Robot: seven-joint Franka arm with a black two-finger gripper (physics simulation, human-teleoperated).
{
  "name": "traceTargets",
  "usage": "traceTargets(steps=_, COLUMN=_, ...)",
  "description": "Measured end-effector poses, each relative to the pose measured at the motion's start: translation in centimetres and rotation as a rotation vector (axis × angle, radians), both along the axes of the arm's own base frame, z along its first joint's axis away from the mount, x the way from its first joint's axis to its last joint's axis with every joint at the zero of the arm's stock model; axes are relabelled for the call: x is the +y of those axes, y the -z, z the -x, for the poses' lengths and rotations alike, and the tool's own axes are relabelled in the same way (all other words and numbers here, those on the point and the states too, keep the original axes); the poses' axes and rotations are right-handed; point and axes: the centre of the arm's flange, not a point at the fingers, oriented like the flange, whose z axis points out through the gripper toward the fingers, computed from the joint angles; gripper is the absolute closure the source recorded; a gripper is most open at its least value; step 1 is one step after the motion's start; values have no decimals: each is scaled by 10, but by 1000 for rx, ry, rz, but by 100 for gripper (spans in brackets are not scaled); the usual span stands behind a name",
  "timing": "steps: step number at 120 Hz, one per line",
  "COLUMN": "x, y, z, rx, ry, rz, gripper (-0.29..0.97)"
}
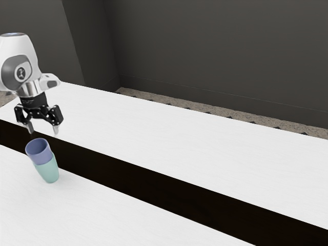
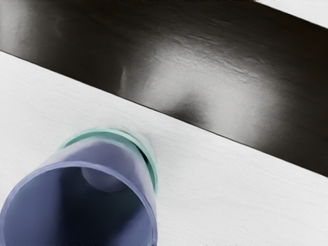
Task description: Place the left cup onto the right cup
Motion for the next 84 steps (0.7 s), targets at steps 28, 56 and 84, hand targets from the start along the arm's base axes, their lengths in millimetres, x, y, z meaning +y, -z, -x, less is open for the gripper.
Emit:
traceTargets(steps=28, x=-30, y=-44, z=-21, rx=-50, ry=72, rz=-19, gripper=0)
traceTargets(steps=56, x=-61, y=-89, z=-54, rx=-99, ry=224, rz=-53, gripper=0)
traceTargets(steps=84, x=-99, y=-101, z=-84, rx=-101, ry=374, rz=-61, gripper=0)
